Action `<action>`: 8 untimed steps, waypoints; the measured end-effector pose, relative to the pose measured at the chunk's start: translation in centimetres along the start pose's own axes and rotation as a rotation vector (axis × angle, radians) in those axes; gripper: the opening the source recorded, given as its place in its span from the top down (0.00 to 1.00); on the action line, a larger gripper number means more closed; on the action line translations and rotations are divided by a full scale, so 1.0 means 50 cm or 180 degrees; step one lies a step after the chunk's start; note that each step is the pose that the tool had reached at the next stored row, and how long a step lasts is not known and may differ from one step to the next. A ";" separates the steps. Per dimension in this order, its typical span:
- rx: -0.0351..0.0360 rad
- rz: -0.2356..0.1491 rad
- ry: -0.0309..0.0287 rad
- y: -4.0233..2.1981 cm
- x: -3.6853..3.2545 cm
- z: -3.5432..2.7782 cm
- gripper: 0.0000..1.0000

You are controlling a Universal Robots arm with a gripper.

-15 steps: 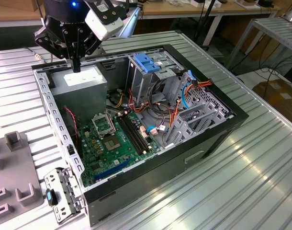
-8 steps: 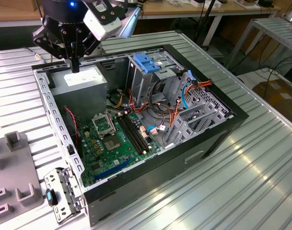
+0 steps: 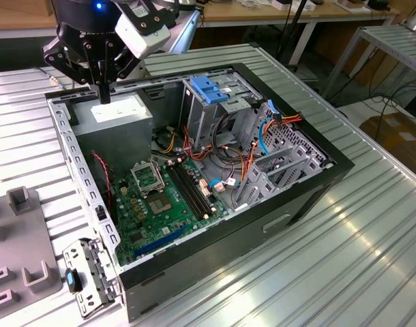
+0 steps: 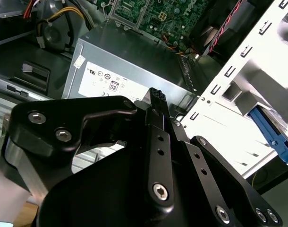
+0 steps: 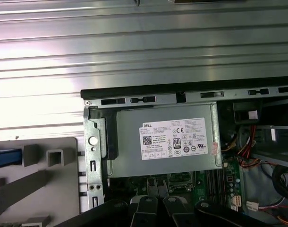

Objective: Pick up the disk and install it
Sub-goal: 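Reach for the disk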

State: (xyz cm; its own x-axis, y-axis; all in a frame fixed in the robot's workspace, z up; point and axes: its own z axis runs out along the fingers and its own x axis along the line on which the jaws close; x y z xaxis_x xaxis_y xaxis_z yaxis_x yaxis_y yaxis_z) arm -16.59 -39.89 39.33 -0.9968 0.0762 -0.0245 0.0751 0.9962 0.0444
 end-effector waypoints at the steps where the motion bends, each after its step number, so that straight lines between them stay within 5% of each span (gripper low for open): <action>1: 0.0000 0.0000 0.0000 0.000 0.001 0.000 0.89; 8: 0.0000 0.0000 0.0000 0.000 0.005 0.000 0.89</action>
State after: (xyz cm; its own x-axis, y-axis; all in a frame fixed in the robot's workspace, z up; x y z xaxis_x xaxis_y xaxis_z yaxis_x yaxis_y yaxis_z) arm -16.86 -39.89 39.33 -0.9968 0.0762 -0.0244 0.0751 0.9962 0.0443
